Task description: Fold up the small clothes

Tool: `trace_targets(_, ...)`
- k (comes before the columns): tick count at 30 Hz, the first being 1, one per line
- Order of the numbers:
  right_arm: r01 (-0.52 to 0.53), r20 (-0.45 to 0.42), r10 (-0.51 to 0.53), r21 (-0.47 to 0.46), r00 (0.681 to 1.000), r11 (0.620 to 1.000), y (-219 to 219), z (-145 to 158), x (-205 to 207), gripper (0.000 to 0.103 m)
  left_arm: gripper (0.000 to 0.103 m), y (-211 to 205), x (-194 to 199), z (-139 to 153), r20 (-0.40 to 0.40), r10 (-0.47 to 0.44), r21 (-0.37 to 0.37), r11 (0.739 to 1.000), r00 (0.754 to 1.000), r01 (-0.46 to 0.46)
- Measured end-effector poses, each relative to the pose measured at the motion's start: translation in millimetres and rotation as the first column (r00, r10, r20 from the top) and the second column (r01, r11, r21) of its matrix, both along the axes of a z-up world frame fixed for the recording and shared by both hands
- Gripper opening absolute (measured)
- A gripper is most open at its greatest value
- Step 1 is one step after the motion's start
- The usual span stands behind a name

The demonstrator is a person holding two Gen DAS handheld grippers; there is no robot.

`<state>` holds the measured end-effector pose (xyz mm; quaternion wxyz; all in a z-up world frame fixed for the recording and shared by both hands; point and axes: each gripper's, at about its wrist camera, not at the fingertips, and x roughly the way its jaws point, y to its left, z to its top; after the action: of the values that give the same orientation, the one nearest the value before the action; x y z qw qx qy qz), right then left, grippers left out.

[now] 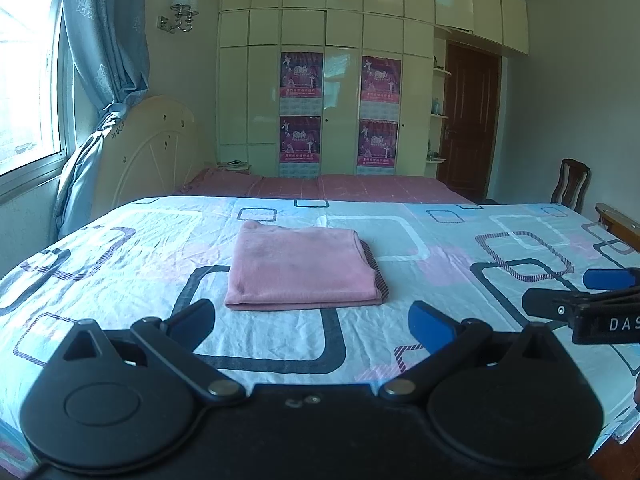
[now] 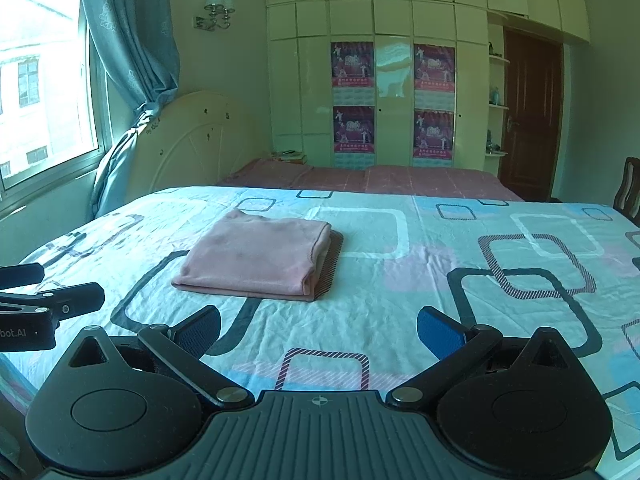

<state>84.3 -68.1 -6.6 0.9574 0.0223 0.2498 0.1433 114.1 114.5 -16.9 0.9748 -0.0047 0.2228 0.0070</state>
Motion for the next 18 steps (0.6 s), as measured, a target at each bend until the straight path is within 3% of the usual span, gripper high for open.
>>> trace_targets(18,0.002,0.0,-0.002,0.006,1.0,1.0,-0.1,1.9,-2.2,0.103,0.102,-2.4,-0.3,1.2,0.008,-0.015,0.012,1.0,1.0,0.015)
